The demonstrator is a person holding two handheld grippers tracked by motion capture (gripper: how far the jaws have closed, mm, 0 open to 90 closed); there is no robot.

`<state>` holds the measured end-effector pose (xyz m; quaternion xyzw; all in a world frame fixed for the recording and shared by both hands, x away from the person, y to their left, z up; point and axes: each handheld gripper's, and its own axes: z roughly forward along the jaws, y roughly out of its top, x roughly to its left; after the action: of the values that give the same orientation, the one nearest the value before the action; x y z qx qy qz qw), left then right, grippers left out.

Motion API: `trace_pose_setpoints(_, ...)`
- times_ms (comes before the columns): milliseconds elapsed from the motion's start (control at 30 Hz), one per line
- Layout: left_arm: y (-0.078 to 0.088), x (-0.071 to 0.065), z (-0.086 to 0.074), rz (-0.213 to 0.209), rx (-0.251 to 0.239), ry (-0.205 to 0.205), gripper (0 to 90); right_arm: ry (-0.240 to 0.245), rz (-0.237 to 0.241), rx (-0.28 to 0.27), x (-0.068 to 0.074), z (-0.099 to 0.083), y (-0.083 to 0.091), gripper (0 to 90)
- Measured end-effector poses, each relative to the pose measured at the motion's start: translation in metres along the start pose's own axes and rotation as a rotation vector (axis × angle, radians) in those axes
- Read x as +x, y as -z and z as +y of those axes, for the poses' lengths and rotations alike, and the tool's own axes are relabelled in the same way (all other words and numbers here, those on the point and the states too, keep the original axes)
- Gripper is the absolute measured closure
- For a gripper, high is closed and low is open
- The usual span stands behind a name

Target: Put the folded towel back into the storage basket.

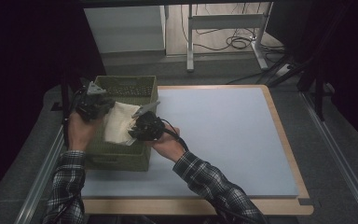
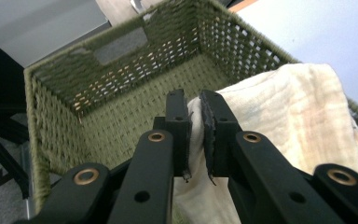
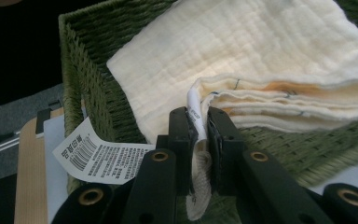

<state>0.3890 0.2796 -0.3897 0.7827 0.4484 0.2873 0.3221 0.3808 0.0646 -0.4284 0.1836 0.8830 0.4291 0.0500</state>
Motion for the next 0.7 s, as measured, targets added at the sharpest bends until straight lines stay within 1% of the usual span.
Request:
trace_pose_setpoints(267,-0.009,0.009,-0.021,-0.008,0.028,0.026,82.0,-0.008,0.008,0.053,0.004,0.002,-0.02,80.7)
trace_pose_setpoints(333,-0.011,0.011,-0.024,-0.01,0.032,0.031,82.0,-0.023,0.006,0.067,0.005,0.003,-0.024,80.6)
trace_pose_setpoints(400,-0.014,0.013,-0.028,-0.013,0.036,0.036,82.0,-0.041,0.013,0.077,0.004,0.004,-0.027,80.2)
trace_pose_setpoints(467,-0.016,0.014,-0.03,-0.016,0.043,0.034,82.0,-0.035,0.002,0.092,0.004,0.005,-0.03,80.2)
trace_pose_setpoints(600,-0.019,0.015,-0.032,-0.021,0.046,0.038,82.0,-0.041,-0.004,0.11,0.004,0.005,-0.033,80.2)
trace_pose_setpoints(667,-0.027,0.015,-0.031,-0.029,0.062,0.029,82.0,-0.038,-0.014,0.125,0.003,0.005,-0.035,80.1)
trace_pose_setpoints(700,-0.027,0.015,-0.031,-0.029,0.062,0.029,82.0,-0.038,-0.014,0.125,0.003,0.005,-0.035,80.1)
